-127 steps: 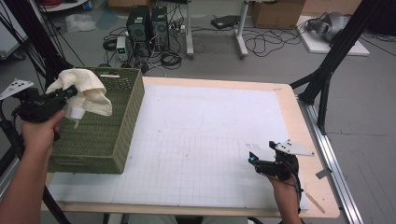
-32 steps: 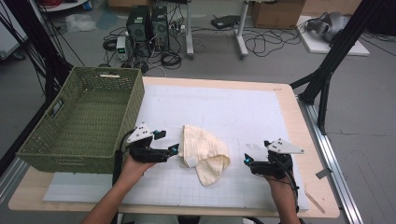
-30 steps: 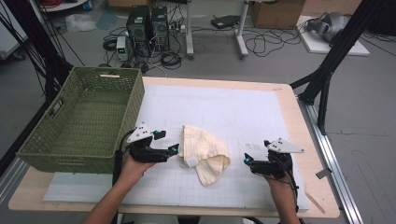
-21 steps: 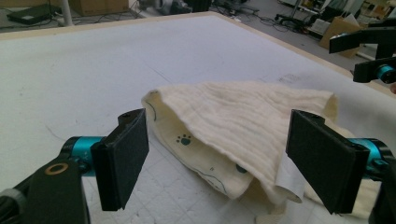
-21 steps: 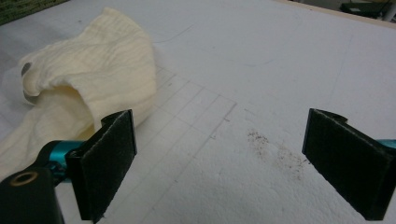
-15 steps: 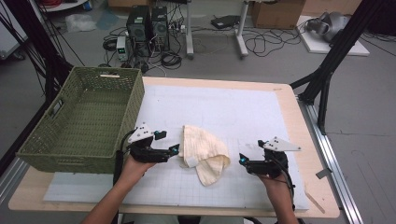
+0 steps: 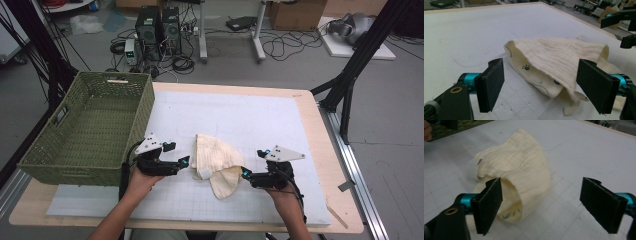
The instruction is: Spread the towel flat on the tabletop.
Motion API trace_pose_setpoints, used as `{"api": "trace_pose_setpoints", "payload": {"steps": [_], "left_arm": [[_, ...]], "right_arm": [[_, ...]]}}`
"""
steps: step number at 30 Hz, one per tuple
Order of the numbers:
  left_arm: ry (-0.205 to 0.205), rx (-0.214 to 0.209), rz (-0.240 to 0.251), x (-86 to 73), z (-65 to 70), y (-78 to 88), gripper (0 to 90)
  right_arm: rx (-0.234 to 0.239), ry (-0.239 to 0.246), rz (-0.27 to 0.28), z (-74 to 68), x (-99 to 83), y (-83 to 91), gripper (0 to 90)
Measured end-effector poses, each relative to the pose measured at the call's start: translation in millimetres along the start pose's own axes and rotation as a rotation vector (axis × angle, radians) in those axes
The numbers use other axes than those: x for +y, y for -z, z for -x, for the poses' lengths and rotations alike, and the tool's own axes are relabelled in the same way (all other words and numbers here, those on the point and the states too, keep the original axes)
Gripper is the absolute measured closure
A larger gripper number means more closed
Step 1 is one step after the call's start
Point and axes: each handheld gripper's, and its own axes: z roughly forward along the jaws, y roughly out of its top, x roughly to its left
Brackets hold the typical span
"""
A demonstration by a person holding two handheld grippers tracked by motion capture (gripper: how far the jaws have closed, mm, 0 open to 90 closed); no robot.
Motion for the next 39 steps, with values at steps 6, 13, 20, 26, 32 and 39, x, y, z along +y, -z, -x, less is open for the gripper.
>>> {"api": "trace_pose_setpoints", "payload": {"steps": [6,13,20,26,32,39], "left_arm": [[0.005,-0.008,-0.010,-2.5,-1.4,-1.5,23.7],[0.010,-0.014,-0.016,-3.7,-1.1,-2.8,24.2],[0.011,-0.017,-0.018,-4.4,-1.9,-3.5,24.7],[0.014,-0.021,-0.023,-5.1,-1.8,-4.7,25.3],[0.018,-0.018,-0.023,-5.4,-2.9,-4.6,26.4],[0.025,-0.044,-0.048,-6.8,-3.9,-6.6,33.5]], "right_arm": [[0.067,0.112,-0.025,-14.9,11.0,-12.6,39.5],[0.071,0.190,-0.098,-21.2,17.9,-32.2,51.1],[0.048,0.291,-0.177,-25.4,29.4,-49.6,84.5],[0.002,0.226,-0.100,-12.9,41.9,-41.3,85.6],[-0.041,0.120,-0.044,3.6,50.3,-32.2,85.6],[-0.193,-0.007,-0.024,22.5,49.8,-19.4,85.6]]}}
